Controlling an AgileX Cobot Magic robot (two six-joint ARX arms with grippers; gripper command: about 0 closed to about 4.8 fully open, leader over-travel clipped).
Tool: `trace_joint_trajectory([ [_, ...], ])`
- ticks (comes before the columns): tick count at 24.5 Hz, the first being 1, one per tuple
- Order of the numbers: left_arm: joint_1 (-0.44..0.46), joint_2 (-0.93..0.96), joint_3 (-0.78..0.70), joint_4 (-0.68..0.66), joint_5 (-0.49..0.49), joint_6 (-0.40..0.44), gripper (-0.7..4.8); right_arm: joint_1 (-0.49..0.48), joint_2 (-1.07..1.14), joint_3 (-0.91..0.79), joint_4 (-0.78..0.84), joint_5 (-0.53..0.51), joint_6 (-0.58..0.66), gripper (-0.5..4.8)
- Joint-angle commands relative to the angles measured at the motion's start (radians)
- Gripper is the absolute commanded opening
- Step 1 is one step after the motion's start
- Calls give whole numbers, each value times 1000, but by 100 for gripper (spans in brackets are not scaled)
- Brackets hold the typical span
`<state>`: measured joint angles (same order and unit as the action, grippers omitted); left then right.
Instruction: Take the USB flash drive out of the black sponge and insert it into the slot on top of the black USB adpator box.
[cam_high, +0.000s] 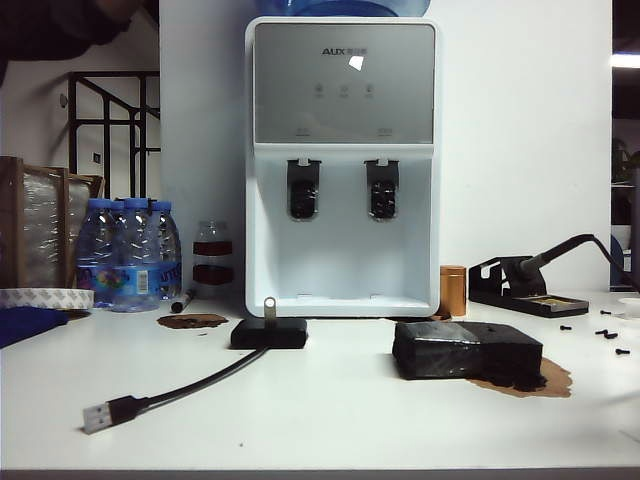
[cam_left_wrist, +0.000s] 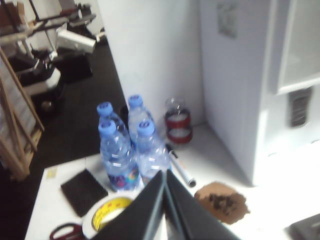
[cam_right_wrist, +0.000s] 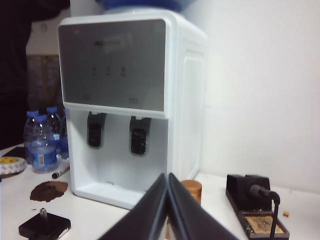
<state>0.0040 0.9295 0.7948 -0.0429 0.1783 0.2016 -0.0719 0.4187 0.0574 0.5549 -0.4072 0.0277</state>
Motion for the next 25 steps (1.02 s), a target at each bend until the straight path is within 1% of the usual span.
trace_joint_trajectory([
  [1, -1, -117, 2, -73, 8, -36, -4, 0, -84, -63, 12, 8, 9, -4],
  [3, -1, -180, 2, -137, 10, -47, -4, 0, -122, -62, -50, 7, 10, -4],
  [5, -1, -244, 2, -211, 32, -50, -4, 0, -154, -62, -107, 7, 14, -4],
  [9, -1, -380, -6, -360, 50, -44, -4, -10, -203, -62, -156, 6, 14, -4],
  [12, -1, -481, -56, -375, 50, -24, -4, -12, -241, -61, -196, 5, 14, -4],
  [13, -1, -513, -81, -369, 50, -20, -4, -12, -257, -61, -212, 5, 13, -4],
  [14, -1, -569, -137, -364, 50, -5, -4, -12, -293, -61, -252, 2, 14, -4],
  [16, -1, -614, -195, -354, 49, 20, -4, -12, -332, -61, -304, 0, 14, -4],
  [18, -1, -680, -306, -312, 49, 29, -4, -12, -399, -61, -408, -6, 15, -4],
  [19, -1, -684, -330, -287, 49, 26, -4, -12, -416, -61, -438, -12, 14, -4],
  [21, -2, -686, -375, -222, 49, 20, -4, -12, -416, -61, -450, -13, 14, -4],
  [23, -2, -686, -442, -106, 48, 5, -4, -11, -416, -61, -447, -20, 14, -4],
  [25, -2, -686, -492, -19, 42, -1, -4, -10, -416, -62, -447, -24, 14, -4],
])
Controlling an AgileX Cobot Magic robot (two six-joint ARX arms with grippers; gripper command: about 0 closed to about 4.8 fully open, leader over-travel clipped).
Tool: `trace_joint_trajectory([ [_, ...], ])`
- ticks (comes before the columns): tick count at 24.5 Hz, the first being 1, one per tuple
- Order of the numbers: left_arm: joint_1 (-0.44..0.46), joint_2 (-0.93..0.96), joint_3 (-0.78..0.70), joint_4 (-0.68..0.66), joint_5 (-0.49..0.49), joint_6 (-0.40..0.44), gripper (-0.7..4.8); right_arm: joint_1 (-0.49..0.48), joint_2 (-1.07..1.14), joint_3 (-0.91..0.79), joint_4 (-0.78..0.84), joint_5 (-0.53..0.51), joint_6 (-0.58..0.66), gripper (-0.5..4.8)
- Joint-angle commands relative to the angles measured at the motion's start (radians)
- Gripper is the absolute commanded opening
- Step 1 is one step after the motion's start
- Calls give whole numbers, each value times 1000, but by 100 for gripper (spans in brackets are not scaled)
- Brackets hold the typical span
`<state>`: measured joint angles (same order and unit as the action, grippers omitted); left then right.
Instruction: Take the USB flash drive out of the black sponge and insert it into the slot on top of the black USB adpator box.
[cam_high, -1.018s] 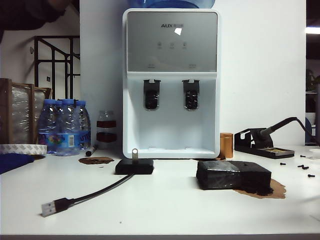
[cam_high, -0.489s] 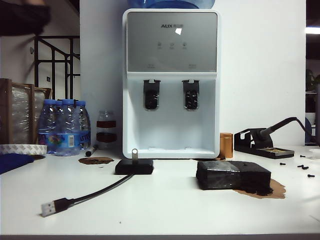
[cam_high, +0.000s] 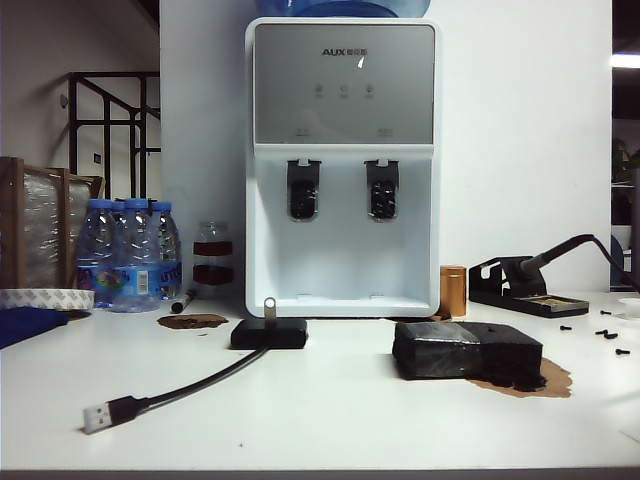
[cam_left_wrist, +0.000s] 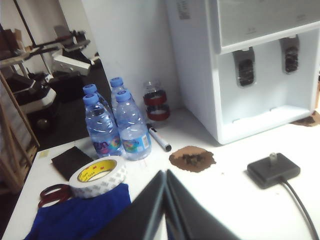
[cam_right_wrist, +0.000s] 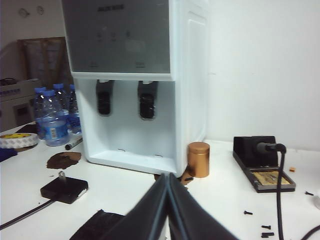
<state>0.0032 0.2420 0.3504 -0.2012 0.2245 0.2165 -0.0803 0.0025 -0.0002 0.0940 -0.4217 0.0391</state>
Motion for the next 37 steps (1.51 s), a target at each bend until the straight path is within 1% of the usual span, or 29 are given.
trace_joint_trajectory([
  [1, -1, 1, -57, 148, -5, -16, -4, -2, 0, -4, 18, -9, 3, -4],
  [3, -1, 1, -69, 143, -5, -24, -4, -2, 0, -4, 39, -9, 3, -4],
  [7, -1, 1, -71, 81, -27, -45, -4, -2, 0, -4, 101, -8, 2, -4],
  [11, -1, 1, -71, 31, -23, -90, -4, 0, 0, -4, 134, -3, 0, -4],
  [14, -1, 1, -83, 8, -12, -100, -4, 14, 0, -4, 132, 11, -2, -4],
  [16, -1, 1, -111, 24, -13, -97, -4, 33, 0, -4, 133, 13, -2, -4],
  [18, -1, 1, -213, 96, -13, -93, -4, 60, 0, -4, 141, 29, -1, -4],
  [23, -1, 1, -339, 267, 0, -93, -4, 67, 0, -4, 144, 27, 38, -1],
  [25, -2, 1, -345, 230, 31, -94, -4, 67, 0, -4, 131, 19, 43, -1],
  [28, -2, 1, -345, 195, 58, -96, -4, 67, 0, -4, 122, -31, 54, -1],
  [30, -2, 1, -345, 160, 60, -108, -4, 67, 0, -4, 122, -49, 54, -1],
  [34, -2, 1, -345, 59, 55, -113, -4, 67, 0, -4, 122, -52, 54, -1],
  [37, -2, 1, -345, 63, 51, -119, -4, 67, 0, -4, 122, -52, 54, -1],
])
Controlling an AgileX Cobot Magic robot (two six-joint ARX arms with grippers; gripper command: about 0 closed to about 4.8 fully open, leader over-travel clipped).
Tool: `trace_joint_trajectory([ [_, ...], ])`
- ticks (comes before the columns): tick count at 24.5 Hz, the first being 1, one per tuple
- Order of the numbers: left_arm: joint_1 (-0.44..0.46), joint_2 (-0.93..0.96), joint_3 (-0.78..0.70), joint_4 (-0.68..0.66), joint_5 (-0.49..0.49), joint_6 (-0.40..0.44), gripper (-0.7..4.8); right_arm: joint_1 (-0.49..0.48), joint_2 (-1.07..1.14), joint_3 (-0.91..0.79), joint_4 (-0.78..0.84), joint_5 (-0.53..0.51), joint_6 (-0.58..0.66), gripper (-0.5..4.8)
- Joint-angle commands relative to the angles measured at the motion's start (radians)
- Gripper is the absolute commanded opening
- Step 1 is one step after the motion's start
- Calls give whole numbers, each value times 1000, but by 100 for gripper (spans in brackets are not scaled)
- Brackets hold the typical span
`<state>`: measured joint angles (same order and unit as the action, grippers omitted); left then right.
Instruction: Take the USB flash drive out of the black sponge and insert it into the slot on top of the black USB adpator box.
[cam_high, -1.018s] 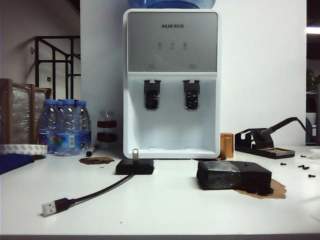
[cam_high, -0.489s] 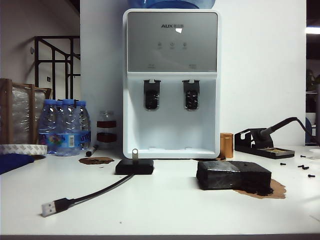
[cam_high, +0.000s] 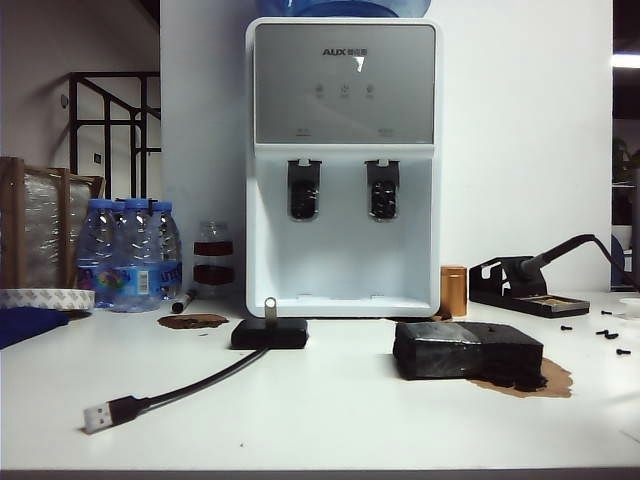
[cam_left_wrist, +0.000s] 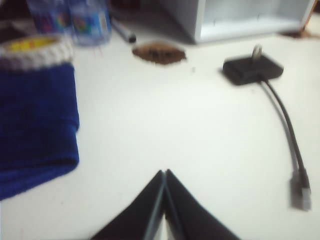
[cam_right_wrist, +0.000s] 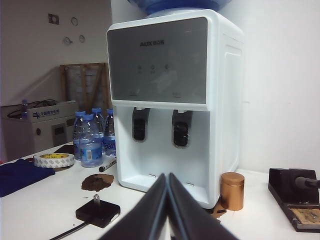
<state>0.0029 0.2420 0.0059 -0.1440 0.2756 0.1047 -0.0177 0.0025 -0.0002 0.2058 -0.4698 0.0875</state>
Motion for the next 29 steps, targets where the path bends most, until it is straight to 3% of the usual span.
trace_joint_trajectory([
  [1, -1, 1, -1, 8, 0, -7, -4, 5, 0, -4, 11, -4, 6, -1],
  [29, -1, 1, -1, 10, 0, -3, -4, -17, 0, -4, 10, -4, 6, -1],
])
